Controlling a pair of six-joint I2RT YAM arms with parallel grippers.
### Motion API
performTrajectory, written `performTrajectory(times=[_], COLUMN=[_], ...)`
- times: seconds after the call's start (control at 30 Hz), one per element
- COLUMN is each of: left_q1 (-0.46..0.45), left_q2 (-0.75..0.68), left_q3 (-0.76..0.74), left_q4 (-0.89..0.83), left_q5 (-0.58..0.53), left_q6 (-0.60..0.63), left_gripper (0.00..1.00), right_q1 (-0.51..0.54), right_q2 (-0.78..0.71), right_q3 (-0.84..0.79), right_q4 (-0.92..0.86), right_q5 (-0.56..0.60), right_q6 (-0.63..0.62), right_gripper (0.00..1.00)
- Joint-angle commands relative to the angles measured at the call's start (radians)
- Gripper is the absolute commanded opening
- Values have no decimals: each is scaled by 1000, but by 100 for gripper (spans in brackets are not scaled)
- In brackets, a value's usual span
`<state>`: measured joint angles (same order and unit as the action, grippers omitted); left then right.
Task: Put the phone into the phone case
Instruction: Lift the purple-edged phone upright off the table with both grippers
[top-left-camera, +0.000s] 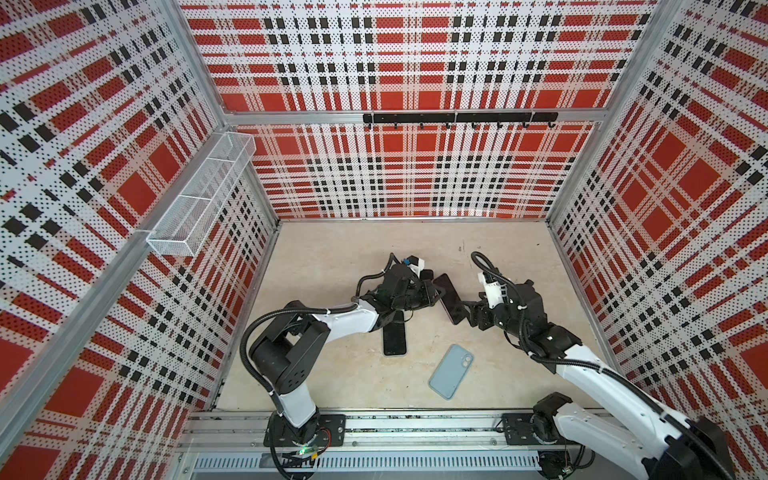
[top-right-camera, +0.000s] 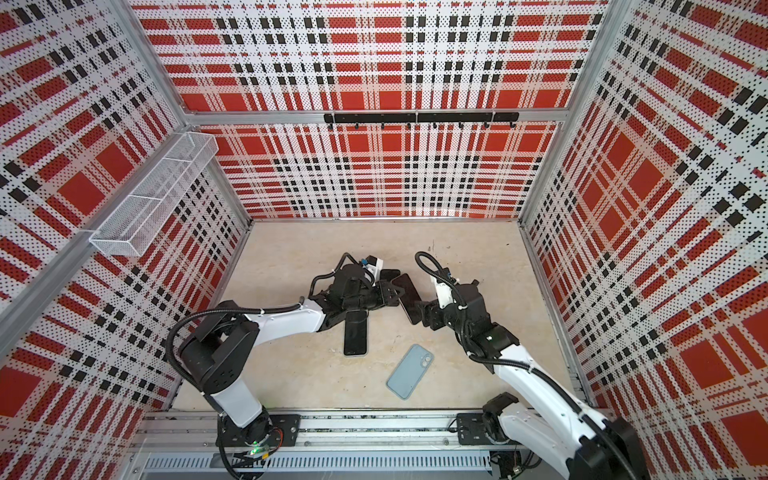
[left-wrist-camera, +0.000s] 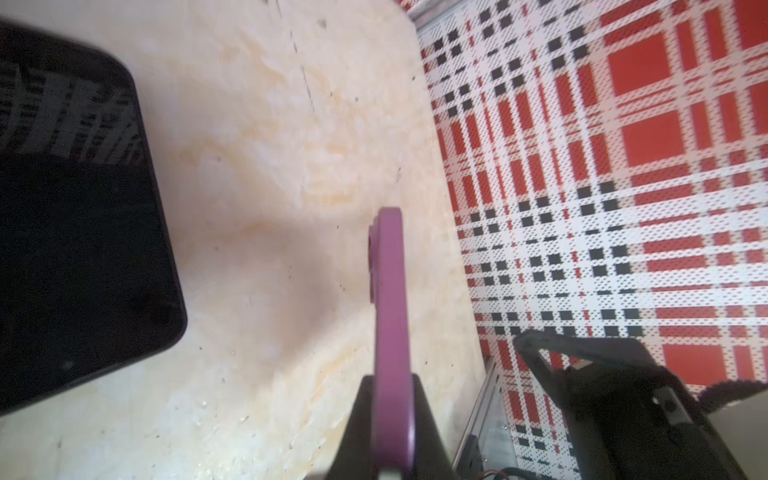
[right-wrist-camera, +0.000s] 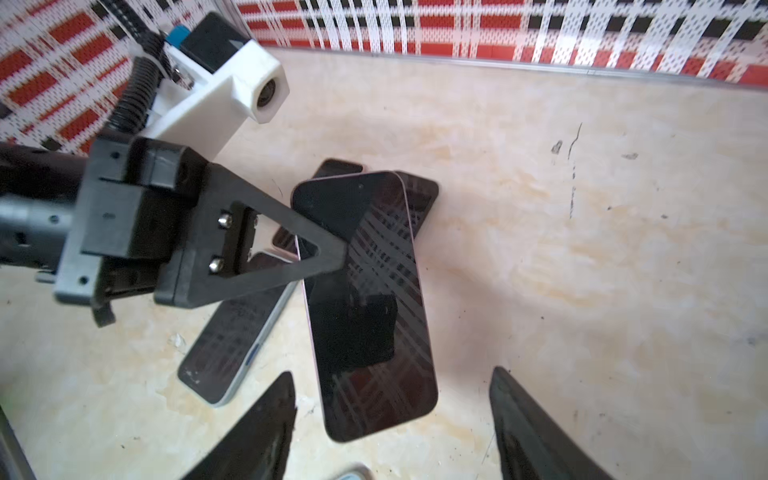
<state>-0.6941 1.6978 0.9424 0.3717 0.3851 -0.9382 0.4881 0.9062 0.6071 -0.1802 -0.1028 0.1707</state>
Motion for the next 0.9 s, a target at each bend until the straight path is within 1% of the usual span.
performTrajectory(times=[0.0, 0.07, 0.1, 0.2, 0.27, 0.33, 0.4, 0.47, 0.5, 0.57, 0.6, 0.67, 0.73, 0.8, 0.87], left_q1=[29, 48, 54, 76, 90, 99, 99, 101, 100, 96, 96, 83, 69, 57, 47], left_q2=[-101, -133, -147, -194, -217, -248, -277, -309, -325, -359, -377, -405, -414, -406, -386], left_q3=[35, 50, 58, 75, 94, 90, 85, 67, 56, 26, 8, -39, -84, -108, -110], left_q4=[56, 55, 54, 51, 38, 34, 30, 29, 30, 30, 31, 65, 131, 202, 248], left_q5=[22, 45, 63, 122, 194, 246, 301, 332, 337, 317, 286, 217, 162, 138, 130], left_q6=[-1, 1, 3, 20, 30, 40, 47, 47, 50, 50, 44, 19, -21, -61, -84], left_gripper=[1, 1, 1, 1, 1, 1, 1, 1, 1, 1, 1, 1, 1, 1, 1], right_q1=[-7, -20, -36, -120, -191, -274, -351, -406, -417, -418, -418, -410, -382, -333, -263], right_q2=[-95, -146, -165, -198, -206, -201, -187, -165, -148, -108, -91, -62, -36, -18, -9], right_q3=[55, 75, 83, 108, 112, 97, 69, 23, -1, -39, -60, -124, -189, -221, -235], right_q4=[-104, -146, -159, -169, -145, -63, 55, 210, 296, 424, 491, 668, 852, 928, 946], right_q5=[-26, -64, -109, -277, -397, -544, -664, -750, -783, -815, -823, -816, -781, -738, -677], right_q6=[79, 136, 161, 259, 337, 433, 540, 663, 716, 797, 838, 950, 1054, 1091, 1081], right_gripper=[80, 85, 87, 89, 90, 90, 89, 88, 88, 86, 86, 83, 81, 78, 77])
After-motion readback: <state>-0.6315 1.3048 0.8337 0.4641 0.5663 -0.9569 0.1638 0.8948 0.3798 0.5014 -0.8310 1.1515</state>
